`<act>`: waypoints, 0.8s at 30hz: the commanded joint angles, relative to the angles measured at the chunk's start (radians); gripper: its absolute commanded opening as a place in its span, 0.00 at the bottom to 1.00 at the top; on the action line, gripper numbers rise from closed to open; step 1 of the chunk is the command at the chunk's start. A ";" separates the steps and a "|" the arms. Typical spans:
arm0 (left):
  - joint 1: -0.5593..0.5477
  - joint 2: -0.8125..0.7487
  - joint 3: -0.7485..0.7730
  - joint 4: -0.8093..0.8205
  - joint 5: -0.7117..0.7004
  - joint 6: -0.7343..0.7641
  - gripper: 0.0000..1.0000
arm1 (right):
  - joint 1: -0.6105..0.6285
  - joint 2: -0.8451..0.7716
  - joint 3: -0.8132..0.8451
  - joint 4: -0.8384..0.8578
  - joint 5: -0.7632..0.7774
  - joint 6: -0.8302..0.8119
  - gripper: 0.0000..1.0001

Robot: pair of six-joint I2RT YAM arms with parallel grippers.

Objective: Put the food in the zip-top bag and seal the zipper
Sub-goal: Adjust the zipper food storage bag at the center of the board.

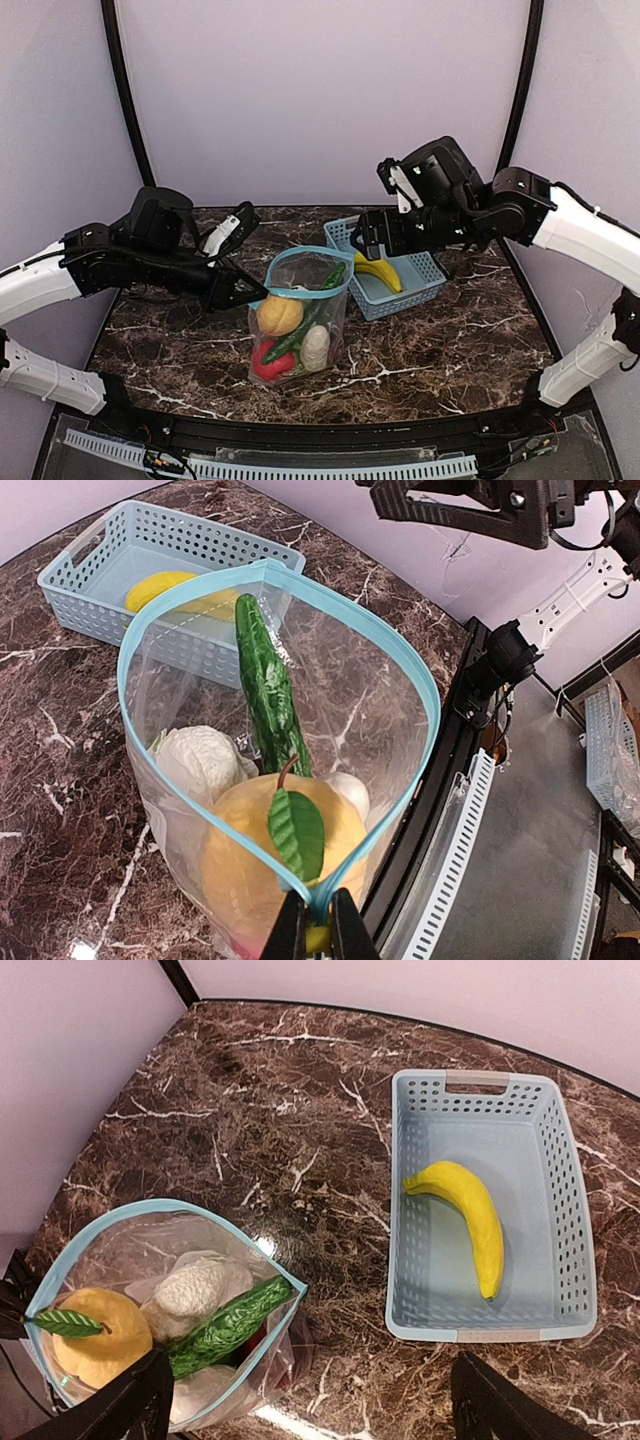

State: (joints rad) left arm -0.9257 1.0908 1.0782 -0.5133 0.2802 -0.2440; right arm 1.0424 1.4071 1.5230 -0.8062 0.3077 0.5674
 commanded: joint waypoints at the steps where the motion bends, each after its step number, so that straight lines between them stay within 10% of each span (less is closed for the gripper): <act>1: -0.004 -0.033 0.029 -0.026 0.010 0.018 0.01 | -0.039 0.063 0.001 0.025 -0.116 -0.078 0.94; 11: -0.003 -0.034 0.033 -0.040 0.024 0.021 0.01 | -0.087 0.208 0.079 0.066 -0.221 -0.156 0.81; 16: -0.004 -0.029 0.047 -0.053 0.029 0.020 0.01 | -0.115 0.281 0.108 0.079 -0.261 -0.183 0.51; 20: -0.004 -0.026 0.087 -0.080 0.036 0.014 0.01 | -0.129 0.291 0.139 0.060 -0.259 -0.176 0.00; 24: -0.003 -0.028 0.157 -0.096 0.055 -0.005 0.01 | -0.130 0.207 0.184 0.005 -0.217 -0.147 0.00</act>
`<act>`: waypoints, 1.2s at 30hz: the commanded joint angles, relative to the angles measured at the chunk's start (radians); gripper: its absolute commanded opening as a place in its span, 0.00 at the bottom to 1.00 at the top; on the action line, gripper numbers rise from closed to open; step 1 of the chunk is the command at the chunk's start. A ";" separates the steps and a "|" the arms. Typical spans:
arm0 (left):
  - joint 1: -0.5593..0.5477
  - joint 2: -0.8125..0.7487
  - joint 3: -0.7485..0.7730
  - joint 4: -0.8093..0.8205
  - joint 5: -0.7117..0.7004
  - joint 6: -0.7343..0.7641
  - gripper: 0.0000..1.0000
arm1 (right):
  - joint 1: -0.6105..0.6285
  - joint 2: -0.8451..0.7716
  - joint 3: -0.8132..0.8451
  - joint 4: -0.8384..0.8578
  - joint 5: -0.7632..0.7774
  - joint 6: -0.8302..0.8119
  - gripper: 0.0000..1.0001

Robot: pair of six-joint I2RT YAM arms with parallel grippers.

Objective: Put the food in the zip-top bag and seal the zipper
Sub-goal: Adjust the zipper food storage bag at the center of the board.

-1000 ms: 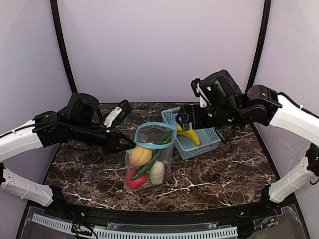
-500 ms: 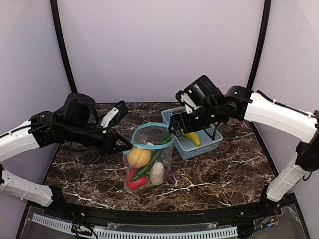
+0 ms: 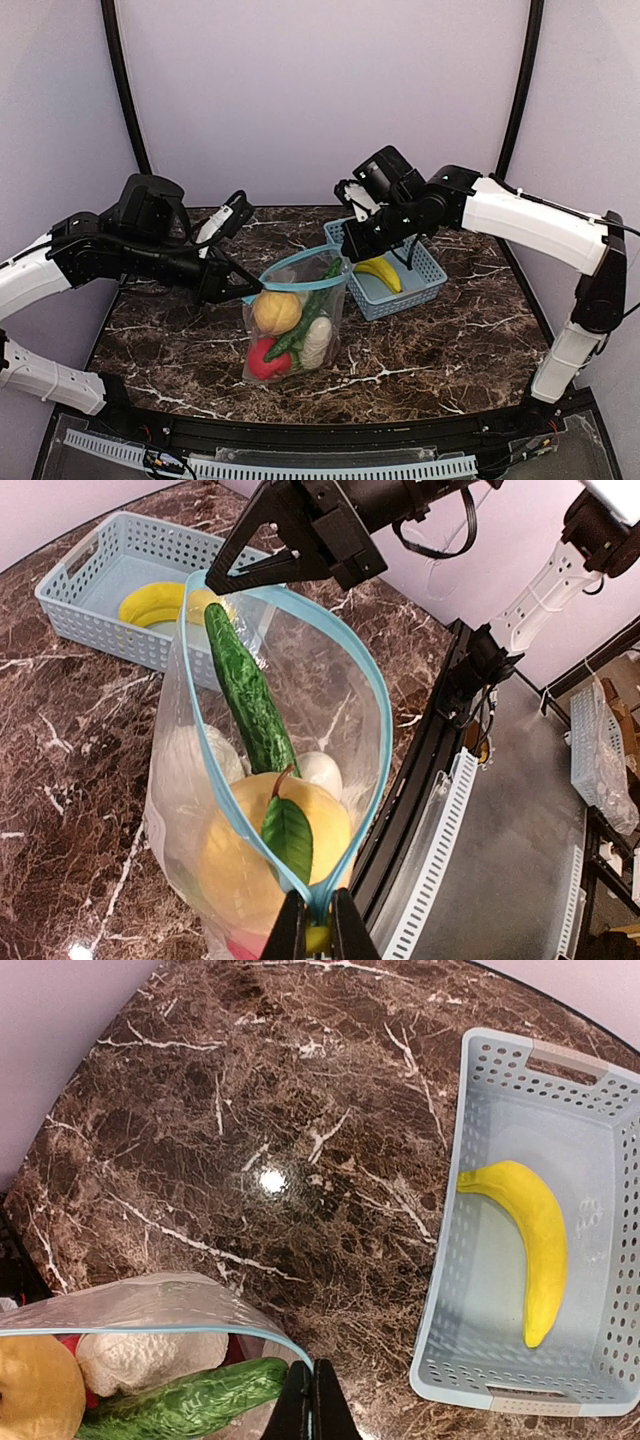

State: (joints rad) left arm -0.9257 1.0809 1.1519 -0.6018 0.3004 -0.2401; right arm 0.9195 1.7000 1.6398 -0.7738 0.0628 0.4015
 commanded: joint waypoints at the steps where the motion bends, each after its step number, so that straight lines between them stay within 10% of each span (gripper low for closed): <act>1: -0.003 -0.020 0.099 -0.005 0.037 -0.014 0.01 | -0.007 -0.113 0.065 -0.030 0.040 0.023 0.00; 15: -0.002 0.128 0.039 -0.076 -0.096 0.007 0.01 | -0.008 -0.159 -0.231 0.026 0.024 0.158 0.00; 21: -0.002 0.115 0.046 -0.055 -0.084 -0.001 0.01 | -0.007 -0.179 -0.164 0.015 0.031 0.133 0.34; 36: -0.002 0.028 0.053 0.009 -0.014 -0.021 0.01 | -0.007 -0.200 -0.173 0.021 0.036 0.135 0.53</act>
State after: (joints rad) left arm -0.9257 1.1217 1.1904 -0.6174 0.2604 -0.2520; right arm 0.9157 1.4727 1.4940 -0.7628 0.1013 0.5293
